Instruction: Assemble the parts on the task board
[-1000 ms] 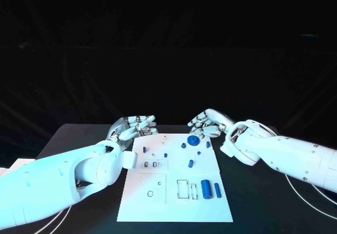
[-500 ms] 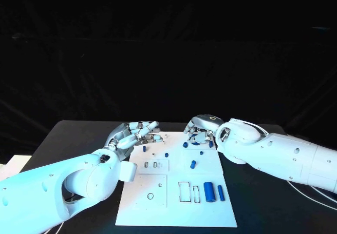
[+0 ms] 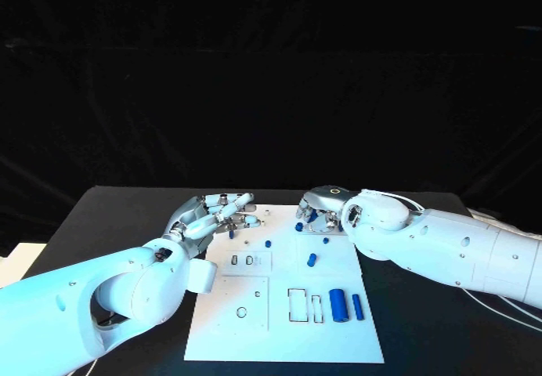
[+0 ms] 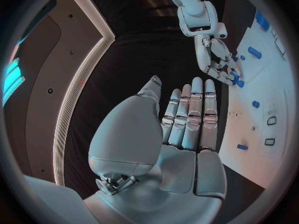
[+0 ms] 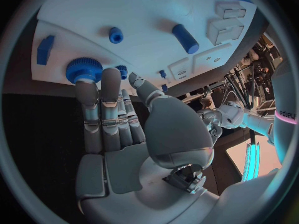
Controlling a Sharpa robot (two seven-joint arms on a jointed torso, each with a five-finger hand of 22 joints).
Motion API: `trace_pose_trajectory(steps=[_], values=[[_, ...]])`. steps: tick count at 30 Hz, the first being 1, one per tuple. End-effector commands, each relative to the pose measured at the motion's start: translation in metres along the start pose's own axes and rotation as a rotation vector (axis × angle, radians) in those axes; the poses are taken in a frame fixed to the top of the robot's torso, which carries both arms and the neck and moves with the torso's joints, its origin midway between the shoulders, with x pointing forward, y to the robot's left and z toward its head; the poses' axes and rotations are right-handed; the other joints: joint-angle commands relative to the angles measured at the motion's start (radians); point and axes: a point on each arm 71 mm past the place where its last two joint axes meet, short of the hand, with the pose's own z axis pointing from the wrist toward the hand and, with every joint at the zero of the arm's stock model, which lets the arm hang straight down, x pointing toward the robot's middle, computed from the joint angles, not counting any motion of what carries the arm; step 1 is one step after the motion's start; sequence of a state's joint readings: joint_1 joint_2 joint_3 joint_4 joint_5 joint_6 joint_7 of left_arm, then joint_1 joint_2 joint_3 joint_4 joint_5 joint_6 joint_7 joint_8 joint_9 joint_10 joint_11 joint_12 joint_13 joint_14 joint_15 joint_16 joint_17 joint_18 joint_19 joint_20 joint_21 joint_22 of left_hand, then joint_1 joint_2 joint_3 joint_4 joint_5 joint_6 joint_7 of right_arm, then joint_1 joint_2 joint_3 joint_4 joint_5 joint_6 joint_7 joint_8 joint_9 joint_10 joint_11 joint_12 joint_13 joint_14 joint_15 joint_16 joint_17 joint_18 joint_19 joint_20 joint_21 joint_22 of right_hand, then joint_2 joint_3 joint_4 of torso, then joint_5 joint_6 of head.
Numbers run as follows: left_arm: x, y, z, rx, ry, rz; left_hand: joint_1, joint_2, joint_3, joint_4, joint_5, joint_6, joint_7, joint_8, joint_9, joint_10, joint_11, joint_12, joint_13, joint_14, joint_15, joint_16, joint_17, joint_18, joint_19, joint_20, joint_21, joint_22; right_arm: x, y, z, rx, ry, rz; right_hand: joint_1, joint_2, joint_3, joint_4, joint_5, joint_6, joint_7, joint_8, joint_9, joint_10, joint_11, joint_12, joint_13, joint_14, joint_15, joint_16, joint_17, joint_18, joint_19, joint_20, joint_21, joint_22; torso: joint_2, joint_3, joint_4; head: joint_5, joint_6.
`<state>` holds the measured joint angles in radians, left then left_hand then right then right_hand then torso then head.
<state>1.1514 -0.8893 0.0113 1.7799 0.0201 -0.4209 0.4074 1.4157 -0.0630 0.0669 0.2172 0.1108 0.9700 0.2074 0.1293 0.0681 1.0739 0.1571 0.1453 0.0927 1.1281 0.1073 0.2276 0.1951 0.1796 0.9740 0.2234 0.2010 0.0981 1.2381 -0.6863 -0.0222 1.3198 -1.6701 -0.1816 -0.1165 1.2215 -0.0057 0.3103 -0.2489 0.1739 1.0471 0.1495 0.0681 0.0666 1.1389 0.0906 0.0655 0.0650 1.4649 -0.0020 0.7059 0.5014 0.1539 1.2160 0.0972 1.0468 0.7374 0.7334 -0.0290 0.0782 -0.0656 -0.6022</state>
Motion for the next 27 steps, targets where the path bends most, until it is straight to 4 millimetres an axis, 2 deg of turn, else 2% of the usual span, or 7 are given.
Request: trace_pose_trajectory(steps=[1,14,22,27], values=[[0.0019,-0.0014,0.0001,0.003,0.022,-0.011,0.0,0.012,0.0,-0.007,-0.004,-0.002,0.005,-0.007,-0.001,-0.01,0.0,-0.003,-0.002,0.004,0.002,-0.003,0.001,0.004,0.007,0.0,-0.003,-0.001,0.0023,-0.0007,0.0007,0.01,0.036,-0.042,0.003,-0.007,0.008,0.001,-0.004,0.004,-0.002,-0.003,0.001,-0.007,-0.002,-0.002,-0.001,0.011,-0.002,0.008,0.006,-0.007,-0.007,0.0,0.007,0.005,0.009,0.0014,0.0014,-0.003,0.001],[0.0013,-0.0013,-0.0001,-0.001,0.022,-0.011,-0.001,0.012,-0.001,-0.007,-0.004,-0.002,0.006,-0.008,-0.001,-0.011,0.0,-0.004,-0.002,0.004,0.002,-0.004,0.002,0.004,0.008,0.0,-0.005,-0.002,0.0027,0.0013,0.0051,0.002,0.034,-0.04,0.005,0.005,0.024,0.013,-0.015,0.014,-0.004,-0.001,0.002,0.0,-0.003,0.002,0.0,0.006,-0.002,0.052,0.043,-0.009,-0.013,0.001,0.033,0.03,0.017,0.002,0.0025,-0.001,0.002],[0.002,-0.0011,-0.0001,-0.005,0.027,-0.013,-0.001,0.013,-0.002,-0.008,-0.004,-0.003,0.007,-0.009,-0.001,-0.011,0.001,-0.005,-0.003,0.005,0.003,-0.005,0.003,0.004,0.008,0.0,-0.006,-0.002,0.0031,0.0025,0.008,0.003,0.035,-0.038,0.005,0.013,0.036,0.026,-0.032,0.023,-0.005,0.0,0.003,0.008,-0.005,0.002,0.0,0.006,-0.003,0.086,0.073,-0.011,-0.012,0.001,0.055,0.054,0.021,0.0017,0.0023,-0.001,0.002],[0.0025,-0.0009,0.0,-0.006,0.029,-0.014,-0.001,0.013,-0.002,-0.008,-0.004,-0.003,0.007,-0.009,-0.001,-0.011,0.001,-0.005,-0.003,0.005,0.003,-0.005,0.003,0.004,0.008,0.0,-0.006,-0.002,0.0036,0.0022,0.0104,0.009,0.037,-0.039,0.013,0.021,0.054,0.03,-0.059,0.032,-0.006,0.001,0.004,0.015,-0.006,0.003,0.0,0.006,-0.004,0.113,0.096,-0.014,-0.009,0.001,0.074,0.076,0.023,0.0019,0.0028,-0.001,0.003]])
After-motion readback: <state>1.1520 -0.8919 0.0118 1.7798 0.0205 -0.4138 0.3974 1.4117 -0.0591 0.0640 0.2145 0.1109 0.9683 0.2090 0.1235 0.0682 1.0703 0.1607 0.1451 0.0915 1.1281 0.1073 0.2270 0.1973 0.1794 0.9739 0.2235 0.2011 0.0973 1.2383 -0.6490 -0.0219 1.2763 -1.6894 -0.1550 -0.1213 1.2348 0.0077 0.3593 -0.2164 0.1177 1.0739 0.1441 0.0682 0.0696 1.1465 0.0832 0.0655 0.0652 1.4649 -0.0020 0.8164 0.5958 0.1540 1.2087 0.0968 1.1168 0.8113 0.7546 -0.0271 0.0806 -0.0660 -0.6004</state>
